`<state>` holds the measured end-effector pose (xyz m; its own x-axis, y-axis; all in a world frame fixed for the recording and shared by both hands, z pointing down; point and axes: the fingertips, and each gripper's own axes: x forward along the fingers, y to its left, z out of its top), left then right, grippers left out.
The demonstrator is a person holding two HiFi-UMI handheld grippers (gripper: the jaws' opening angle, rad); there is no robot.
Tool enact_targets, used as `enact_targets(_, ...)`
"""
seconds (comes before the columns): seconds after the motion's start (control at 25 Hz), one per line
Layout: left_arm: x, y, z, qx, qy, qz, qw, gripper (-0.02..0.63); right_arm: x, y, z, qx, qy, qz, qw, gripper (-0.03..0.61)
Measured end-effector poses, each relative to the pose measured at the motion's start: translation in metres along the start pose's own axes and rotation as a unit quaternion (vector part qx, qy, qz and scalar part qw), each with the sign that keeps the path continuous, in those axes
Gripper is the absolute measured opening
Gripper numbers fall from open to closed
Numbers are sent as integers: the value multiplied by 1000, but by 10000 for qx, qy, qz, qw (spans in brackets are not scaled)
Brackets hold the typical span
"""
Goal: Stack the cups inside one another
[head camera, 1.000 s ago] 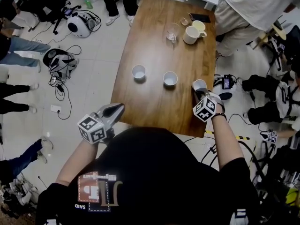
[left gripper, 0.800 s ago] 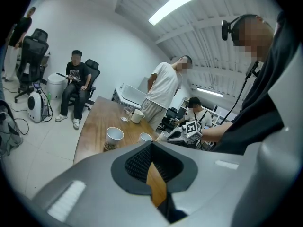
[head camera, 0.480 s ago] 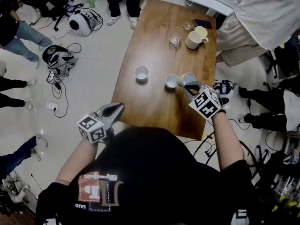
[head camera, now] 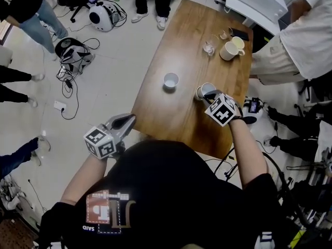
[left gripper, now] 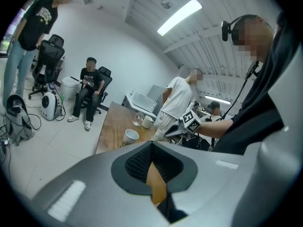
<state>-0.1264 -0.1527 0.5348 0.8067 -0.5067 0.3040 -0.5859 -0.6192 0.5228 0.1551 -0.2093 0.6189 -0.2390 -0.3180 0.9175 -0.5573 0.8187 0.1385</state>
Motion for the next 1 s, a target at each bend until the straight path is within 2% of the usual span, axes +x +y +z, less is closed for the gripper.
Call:
enact_targets(0.44,-19,12,-3,-57,-8,176,9998,2,43,6,-17,116,330,140,9993,26)
enact_targets(0.72,-20,16,-5,-72,29,204,9998,2,53,4,-10,279,100,133,9995,33)
enact_targets(0.84,-18,14,-5,-61,18,163,9998,2,46,6,-4,245,-32,132,9996,131)
enact_targets(1.0,-15,11,-1,-46,-8,127,9999,2,27,12,0,195,-256,137,9994,200)
